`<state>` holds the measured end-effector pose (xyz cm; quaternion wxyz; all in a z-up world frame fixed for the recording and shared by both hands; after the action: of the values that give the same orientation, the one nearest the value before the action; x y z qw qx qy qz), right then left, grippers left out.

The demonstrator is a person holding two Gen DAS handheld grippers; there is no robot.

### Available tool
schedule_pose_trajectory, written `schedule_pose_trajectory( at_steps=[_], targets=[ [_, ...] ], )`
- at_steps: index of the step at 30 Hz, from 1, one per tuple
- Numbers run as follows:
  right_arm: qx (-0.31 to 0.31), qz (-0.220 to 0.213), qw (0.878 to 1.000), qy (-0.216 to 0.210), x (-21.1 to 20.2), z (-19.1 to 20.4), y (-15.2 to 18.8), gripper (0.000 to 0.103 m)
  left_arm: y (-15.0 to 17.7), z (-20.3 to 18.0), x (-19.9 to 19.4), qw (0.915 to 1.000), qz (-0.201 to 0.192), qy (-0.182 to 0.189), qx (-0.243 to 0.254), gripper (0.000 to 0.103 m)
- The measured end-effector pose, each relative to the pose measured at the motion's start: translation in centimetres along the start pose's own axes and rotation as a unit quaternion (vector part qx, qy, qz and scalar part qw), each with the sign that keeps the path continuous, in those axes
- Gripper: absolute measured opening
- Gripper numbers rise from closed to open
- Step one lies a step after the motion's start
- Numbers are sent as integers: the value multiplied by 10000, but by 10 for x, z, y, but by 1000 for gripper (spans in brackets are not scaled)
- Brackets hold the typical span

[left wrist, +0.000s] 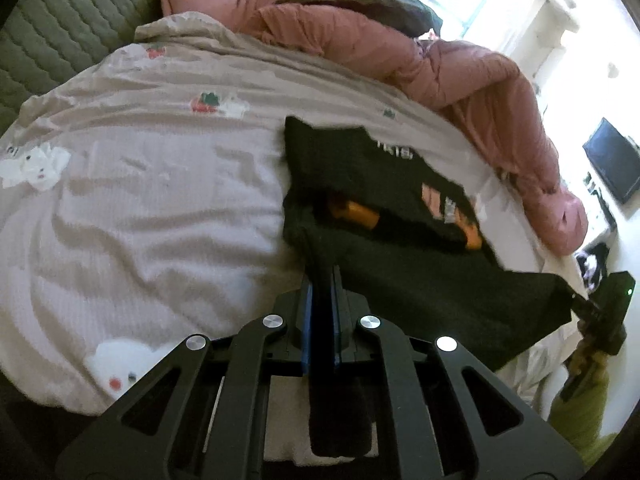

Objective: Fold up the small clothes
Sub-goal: 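Lift the hem with both grippers and fold it over toward the collar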

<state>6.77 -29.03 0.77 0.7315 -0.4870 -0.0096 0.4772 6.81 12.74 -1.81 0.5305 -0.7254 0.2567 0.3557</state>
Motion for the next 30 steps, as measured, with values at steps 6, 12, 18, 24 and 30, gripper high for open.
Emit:
schedule_pose_trajectory(
  at_steps=[6, 12, 18, 24, 30],
  targets=[
    [-75, -252, 9996, 126, 10, -6, -40, 8, -31, -7, 5, 9998, -140, 49, -130, 2],
    [-78, -311, 9991, 294, 29, -19, -69, 8, -69, -8, 19, 9989, -228, 155, -382, 2],
    [59, -325, 9984, 468, 56, -35, -95, 8, -96, -13, 43, 9982, -211, 178, -536, 2],
    [31, -241, 9974, 682, 85, -48, -113, 8, -116, -14, 71, 9975, -171, 151, -672, 2],
    [140, -124, 9962, 856, 114, -68, -121, 8, -126, -10, 101, 9972, -61, 42, -747, 2]
  ],
)
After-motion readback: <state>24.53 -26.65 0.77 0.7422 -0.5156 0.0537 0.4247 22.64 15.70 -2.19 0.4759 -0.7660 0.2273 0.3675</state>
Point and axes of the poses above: each gripper's, at about its wrist camera, not at the fingertips, and x roughly the way its jaws point, z to its left, y to its underside, the point moved 6 cm from there along x, roughly the way its jaws point, and after that the axes turned 15 degrees about -y, right-handed, at the moved point
